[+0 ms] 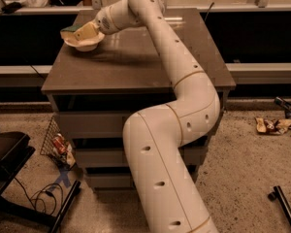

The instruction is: Place sponge into paper bowl

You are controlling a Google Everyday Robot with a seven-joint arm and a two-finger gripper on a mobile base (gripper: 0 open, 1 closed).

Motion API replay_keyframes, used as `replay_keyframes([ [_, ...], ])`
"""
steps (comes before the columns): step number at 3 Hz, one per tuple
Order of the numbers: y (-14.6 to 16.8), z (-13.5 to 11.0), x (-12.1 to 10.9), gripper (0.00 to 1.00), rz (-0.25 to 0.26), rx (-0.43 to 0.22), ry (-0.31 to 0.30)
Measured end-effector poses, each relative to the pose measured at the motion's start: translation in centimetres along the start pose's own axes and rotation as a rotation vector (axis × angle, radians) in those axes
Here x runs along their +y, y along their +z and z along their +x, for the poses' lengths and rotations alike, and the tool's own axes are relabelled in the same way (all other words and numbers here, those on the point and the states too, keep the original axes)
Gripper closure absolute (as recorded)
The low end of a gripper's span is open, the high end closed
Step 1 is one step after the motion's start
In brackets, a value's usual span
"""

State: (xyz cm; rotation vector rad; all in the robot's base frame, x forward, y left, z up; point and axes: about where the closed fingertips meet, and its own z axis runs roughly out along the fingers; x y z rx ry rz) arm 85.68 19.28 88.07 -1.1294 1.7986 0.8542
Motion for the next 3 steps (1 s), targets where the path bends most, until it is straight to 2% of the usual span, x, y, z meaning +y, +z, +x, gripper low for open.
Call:
replay_keyframes([
  [1,-0.42,0.80,-1.80,0.84,0.053,0.007,0.015],
  [2,0.18,0.97,-1.58,0.53,0.045,0.011,0.016],
  [3,0.52,1.10,-1.49,0.30,0.042,0.013,0.017],
])
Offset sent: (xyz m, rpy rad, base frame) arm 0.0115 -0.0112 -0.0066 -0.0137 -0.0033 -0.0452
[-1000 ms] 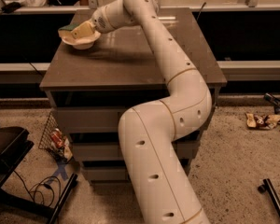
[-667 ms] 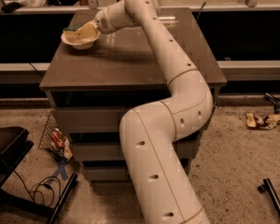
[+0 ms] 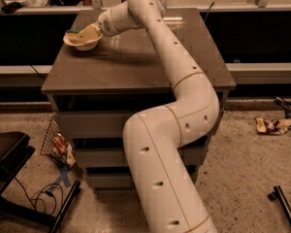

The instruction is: Place sponge into paper bowl

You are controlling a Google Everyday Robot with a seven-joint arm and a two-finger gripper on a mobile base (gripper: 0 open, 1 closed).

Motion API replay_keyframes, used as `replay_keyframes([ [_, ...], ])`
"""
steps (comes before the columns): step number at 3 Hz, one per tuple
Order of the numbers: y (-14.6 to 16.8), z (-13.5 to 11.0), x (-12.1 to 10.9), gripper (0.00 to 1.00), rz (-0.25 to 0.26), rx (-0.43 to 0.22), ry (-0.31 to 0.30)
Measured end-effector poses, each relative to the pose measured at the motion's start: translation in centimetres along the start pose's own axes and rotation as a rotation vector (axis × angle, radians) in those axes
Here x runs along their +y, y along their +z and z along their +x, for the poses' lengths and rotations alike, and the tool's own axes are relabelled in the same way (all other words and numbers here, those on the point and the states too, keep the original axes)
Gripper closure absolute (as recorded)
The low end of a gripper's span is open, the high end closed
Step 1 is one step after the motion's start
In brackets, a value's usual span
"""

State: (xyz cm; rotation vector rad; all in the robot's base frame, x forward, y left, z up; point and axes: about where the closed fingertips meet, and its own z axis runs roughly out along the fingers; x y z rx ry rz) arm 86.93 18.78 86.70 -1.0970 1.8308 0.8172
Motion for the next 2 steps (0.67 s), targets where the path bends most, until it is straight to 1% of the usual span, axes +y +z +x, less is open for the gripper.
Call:
replay_keyframes([
  [1,0.73,0.27,0.24,0.00,-0.008,0.005,0.002],
  [2,0.93,0.16,0.45,0.00,-0.014,0.002,0.000],
])
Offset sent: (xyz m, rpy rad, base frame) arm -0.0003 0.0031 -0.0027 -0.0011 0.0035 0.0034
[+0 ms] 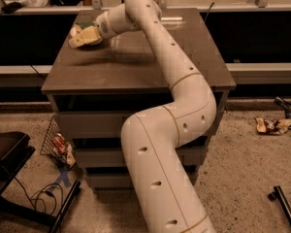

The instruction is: Place sponge into paper bowl

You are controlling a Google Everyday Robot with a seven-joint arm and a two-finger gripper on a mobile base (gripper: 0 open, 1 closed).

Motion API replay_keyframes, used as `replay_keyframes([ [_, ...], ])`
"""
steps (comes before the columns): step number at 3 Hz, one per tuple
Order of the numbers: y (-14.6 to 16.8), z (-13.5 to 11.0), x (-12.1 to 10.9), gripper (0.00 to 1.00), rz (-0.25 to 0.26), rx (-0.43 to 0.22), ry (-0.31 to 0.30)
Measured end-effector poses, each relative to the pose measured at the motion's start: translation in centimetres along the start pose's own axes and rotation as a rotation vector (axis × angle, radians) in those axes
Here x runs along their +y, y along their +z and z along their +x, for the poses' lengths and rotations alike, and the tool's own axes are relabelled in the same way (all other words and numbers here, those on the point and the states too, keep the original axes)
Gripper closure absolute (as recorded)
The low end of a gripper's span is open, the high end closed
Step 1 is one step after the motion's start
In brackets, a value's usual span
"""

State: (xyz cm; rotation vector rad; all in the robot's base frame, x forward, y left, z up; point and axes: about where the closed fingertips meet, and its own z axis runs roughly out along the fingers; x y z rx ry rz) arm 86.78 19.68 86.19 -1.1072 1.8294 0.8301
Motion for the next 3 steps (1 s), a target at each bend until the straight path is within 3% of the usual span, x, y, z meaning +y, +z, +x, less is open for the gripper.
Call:
replay_keyframes([
  [1,-3.3,-4.0,0.6,0.00,0.064,0.000,-0.060],
  [2,-8.3,-8.8,0.2,0.00,0.171,-0.049,-0.111],
  [3,-14.4,-11.8,-2.9,0.00,0.353,-0.094,-0.100],
])
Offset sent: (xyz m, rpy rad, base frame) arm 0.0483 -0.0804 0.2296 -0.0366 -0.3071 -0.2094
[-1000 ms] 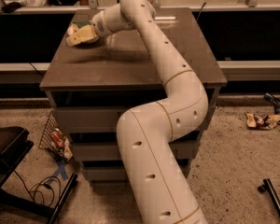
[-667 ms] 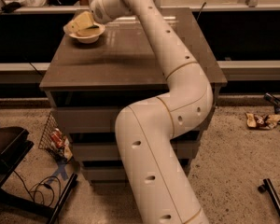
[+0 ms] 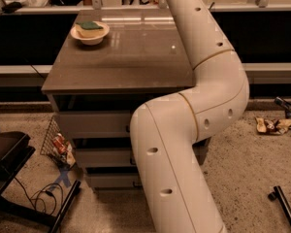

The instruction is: Place sponge into paper bowl

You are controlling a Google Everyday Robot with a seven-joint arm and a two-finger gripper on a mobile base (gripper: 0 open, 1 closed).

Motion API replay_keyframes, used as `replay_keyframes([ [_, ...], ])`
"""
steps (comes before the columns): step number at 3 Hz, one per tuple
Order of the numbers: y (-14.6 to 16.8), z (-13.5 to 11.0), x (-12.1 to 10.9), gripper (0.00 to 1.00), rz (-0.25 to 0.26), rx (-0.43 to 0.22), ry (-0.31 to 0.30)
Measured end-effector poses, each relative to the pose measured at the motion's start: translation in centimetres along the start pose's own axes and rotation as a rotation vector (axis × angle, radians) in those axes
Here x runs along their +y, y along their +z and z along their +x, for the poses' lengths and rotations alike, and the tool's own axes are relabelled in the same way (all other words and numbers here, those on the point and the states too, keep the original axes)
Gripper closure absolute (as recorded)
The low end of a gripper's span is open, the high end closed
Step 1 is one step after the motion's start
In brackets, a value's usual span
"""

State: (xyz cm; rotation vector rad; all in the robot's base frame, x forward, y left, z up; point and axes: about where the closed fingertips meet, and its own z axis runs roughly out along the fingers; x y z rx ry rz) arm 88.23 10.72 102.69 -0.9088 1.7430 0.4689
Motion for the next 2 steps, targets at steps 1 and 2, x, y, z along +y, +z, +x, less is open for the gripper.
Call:
replay_keyframes([
  [1,0.0,0.0,0.0,0.00,-0.001,0.000,0.000],
  [2,-1.6,0.5,-1.7,0.00,0.058,0.041,0.009],
])
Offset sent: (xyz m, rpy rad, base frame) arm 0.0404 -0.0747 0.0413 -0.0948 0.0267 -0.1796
